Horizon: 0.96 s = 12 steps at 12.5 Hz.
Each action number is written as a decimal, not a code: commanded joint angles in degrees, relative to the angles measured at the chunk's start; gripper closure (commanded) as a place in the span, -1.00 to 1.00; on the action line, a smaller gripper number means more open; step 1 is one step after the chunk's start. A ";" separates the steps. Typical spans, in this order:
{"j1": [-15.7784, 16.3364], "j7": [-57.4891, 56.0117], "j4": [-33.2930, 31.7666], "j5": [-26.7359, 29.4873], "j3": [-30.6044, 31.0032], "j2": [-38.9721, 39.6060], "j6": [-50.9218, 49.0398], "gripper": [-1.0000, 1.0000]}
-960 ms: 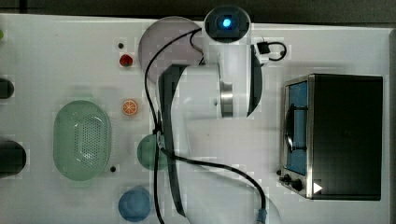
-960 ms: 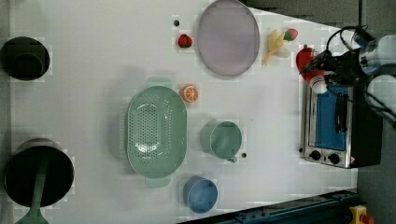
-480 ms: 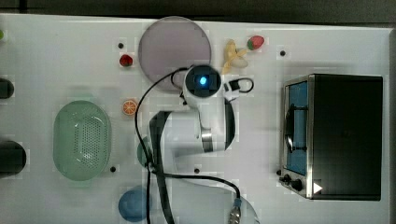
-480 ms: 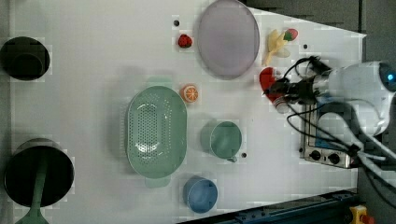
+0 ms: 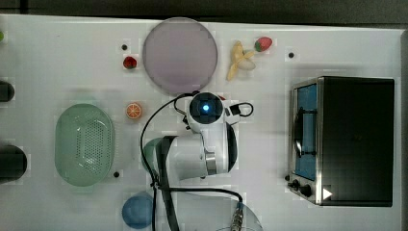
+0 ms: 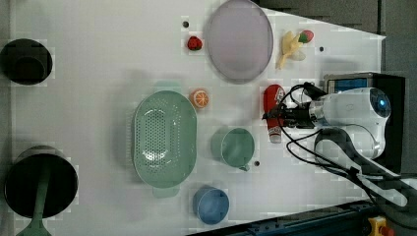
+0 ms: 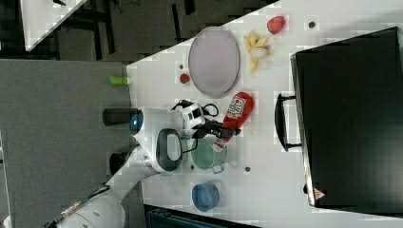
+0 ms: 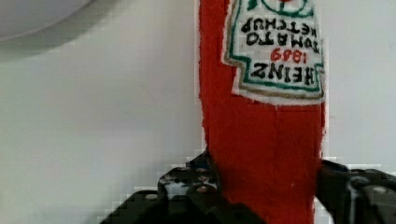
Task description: Pick ketchup from strainer and place it on the table
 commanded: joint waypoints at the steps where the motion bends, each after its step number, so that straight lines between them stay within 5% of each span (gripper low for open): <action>1: -1.46 -1.78 1.79 -0.24 -0.73 0.94 1.74 -0.68; 3: -1.44 -1.79 3.32 -0.23 -0.34 -1.15 2.00 -1.00; 7: -1.41 -1.50 9.60 -0.09 0.27 -8.10 -2.40 -1.00; 12: -1.24 3.05 23.20 0.48 0.36 -11.03 -19.62 -1.00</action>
